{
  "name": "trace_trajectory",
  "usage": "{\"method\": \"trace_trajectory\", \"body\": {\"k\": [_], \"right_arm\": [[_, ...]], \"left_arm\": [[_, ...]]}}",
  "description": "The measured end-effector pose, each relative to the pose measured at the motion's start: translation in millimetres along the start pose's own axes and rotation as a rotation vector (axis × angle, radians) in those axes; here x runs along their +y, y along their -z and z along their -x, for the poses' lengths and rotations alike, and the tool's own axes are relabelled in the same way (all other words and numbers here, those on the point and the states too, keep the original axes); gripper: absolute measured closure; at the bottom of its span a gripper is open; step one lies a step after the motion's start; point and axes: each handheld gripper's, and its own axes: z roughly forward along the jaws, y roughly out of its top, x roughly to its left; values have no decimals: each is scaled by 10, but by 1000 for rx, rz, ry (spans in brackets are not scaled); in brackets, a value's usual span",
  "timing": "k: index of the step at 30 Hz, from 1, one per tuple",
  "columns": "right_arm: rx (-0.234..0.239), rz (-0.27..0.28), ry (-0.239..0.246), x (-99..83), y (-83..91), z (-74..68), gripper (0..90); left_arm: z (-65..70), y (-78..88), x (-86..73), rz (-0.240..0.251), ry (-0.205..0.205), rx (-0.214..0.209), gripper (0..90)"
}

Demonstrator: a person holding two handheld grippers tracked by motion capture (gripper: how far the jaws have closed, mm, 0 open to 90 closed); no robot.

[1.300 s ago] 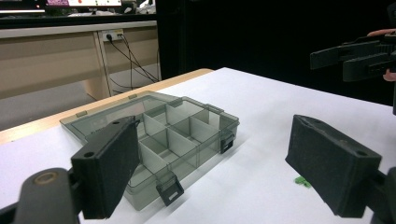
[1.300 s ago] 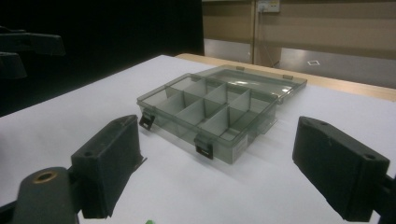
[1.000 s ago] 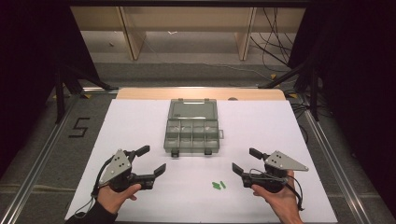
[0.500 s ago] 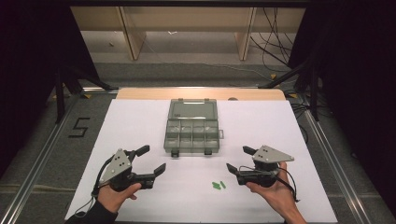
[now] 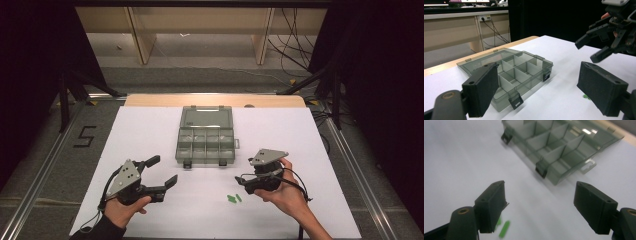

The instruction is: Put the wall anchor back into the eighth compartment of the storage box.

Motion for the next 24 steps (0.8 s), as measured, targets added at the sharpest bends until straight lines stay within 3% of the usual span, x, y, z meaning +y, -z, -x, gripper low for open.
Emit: {"method": "trace_trajectory", "body": {"k": [1,3,5,6,7,10,11,24], "right_arm": [[3,-41,35,-8,-43,-17,265],[8,-63,38,-9,-65,-32,274],[46,-155,51,-9,-134,-71,315],[46,-155,51,-9,-134,-71,315],[66,-219,61,-10,-196,-101,352],[90,-258,79,-14,-242,-111,381],[114,-300,91,-10,-286,-130,441],[167,-431,83,-28,-458,-191,592]], "left_arm": [[0,-2,-1,1,1,0,162],[0,-2,-1,0,1,0,162],[0,-1,-1,0,2,1,162],[0,0,0,1,1,0,162],[-1,-4,-2,5,2,-4,162],[-3,-9,-4,11,3,-8,162],[-3,-9,-4,11,4,-9,162],[-2,-8,-3,12,3,-9,163]]}}
